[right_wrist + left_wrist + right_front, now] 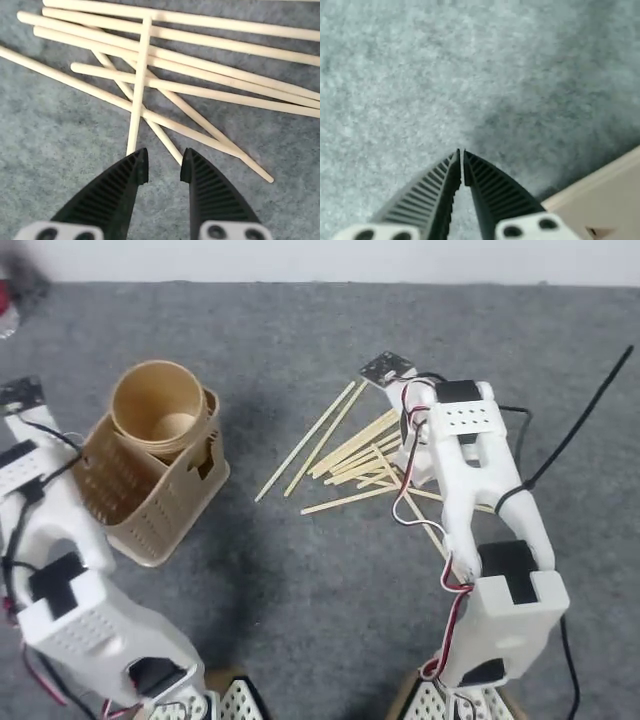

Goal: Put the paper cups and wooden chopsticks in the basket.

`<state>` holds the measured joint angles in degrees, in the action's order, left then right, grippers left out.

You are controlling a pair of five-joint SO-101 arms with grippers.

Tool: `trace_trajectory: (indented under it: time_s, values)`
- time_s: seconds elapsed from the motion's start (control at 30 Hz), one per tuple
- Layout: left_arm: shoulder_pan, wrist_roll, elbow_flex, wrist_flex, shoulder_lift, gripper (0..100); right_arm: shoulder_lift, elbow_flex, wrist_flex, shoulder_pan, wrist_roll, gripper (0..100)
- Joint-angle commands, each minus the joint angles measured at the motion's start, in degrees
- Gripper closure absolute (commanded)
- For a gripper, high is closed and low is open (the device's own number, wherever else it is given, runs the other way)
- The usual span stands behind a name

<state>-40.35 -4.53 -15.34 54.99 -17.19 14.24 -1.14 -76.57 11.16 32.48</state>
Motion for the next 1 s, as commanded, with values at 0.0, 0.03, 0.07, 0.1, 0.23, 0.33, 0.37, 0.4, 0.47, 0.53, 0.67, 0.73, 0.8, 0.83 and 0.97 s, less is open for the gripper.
trace_trajectory:
  time_s: [0.0, 0.03, 0.07, 0.1, 0.23, 0.33, 0.37, 0.4, 0.47, 0.53, 0.67, 0.73, 0.8, 0.83, 0.97]
  values:
    - [1.6, -2.0, -3.4, -0.4, 3.0, 99, -0.7, 0.1, 0.7, -0.5, 0.9, 86.8]
    - [1.4, -2.3, -3.2, -0.5, 3.3, 99, -0.7, 0.1, 0.6, -0.5, 0.9, 86.8]
    - [0.8, -2.3, -2.9, -0.9, 3.6, 99, -0.7, 0.1, 0.5, -0.5, 0.9, 86.8]
    - [-0.1, -2.2, -2.2, -1.9, 4.0, 99, -0.7, 0.1, 0.3, -0.5, 0.9, 86.8]
    - [-5.2, -2.0, 3.8, -5.4, 4.0, 99, -0.7, 0.0, 0.1, -0.5, 0.9, 86.8]
    - [-7.0, -3.0, 9.1, 1.3, 3.9, 99, -0.7, -1.1, 0.5, -0.4, 0.9, 86.8]
    - [-7.0, -4.8, 10.5, 4.7, 3.6, 99, -0.7, -1.6, 0.7, -0.4, 0.9, 86.8]
    - [-6.9, -6.3, 11.5, 7.6, 3.5, 99, -0.7, -1.8, 1.0, -0.3, 0.9, 86.8]
    - [-6.3, -8.4, 11.9, 11.6, 3.9, 99, -0.7, -2.0, 1.4, 0.1, 0.9, 86.8]
    - [-5.9, -10.6, 11.9, 14.5, 3.8, 99, -0.7, -2.0, 1.0, 0.6, 0.7, 86.8]
    - [-5.0, -14.6, 11.6, 21.2, 3.7, 99, -1.2, -2.9, 1.0, 1.2, 0.6, 86.8]
    - [-4.9, -15.6, 11.8, 24.3, 4.0, 99, -1.3, -3.2, 1.0, 1.3, 0.7, 86.8]
    - [-4.1, -16.7, 11.9, 26.5, 4.0, 99, -1.3, -3.2, 1.0, 1.2, 0.6, 86.8]
    - [-3.6, -17.2, 11.9, 27.6, 3.7, 99, -1.3, -3.2, 1.0, 1.2, 0.5, 86.8]
    - [-0.3, -17.8, 11.8, 32.1, 3.9, 99, -1.3, -3.2, 1.0, 1.2, 0.4, 86.8]
